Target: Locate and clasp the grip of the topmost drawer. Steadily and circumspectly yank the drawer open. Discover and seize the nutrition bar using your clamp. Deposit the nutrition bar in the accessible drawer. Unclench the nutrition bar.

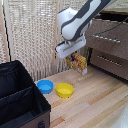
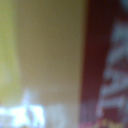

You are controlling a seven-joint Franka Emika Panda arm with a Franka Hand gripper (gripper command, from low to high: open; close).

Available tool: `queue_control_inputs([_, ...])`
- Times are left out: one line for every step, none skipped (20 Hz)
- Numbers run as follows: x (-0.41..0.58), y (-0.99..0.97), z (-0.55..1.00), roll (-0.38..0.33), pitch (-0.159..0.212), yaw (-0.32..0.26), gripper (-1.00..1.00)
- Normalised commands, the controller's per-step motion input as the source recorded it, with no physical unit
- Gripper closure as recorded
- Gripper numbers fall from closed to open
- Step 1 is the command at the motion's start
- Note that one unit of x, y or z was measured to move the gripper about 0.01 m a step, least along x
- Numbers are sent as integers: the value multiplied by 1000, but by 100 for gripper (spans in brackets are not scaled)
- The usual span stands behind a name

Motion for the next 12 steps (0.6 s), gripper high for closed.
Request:
queue_control_inputs([343,329,1000,-41,0,-155,100])
queue_control_inputs([300,371,1000,-34,0,-164,100])
queue_control_inputs([277,369,1000,-33,0,-171,100])
queue_control_inputs([280,354,1000,-40,0,-176,100])
queue_control_inputs([274,354,1000,-38,0,-180,100])
queue_control_inputs([269,326,1000,-41,0,-190,100])
queue_control_inputs([263,323,1000,-42,0,-189,100])
queue_control_inputs([266,314,1000,-42,0,-191,100])
queue_control_inputs([249,286,1000,-27,0,-181,100])
queue_control_inputs([240,274,1000,-21,0,-171,100])
queue_control_inputs([237,243,1000,-21,2,-171,100])
queue_control_inputs([237,203,1000,-20,13,-163,100])
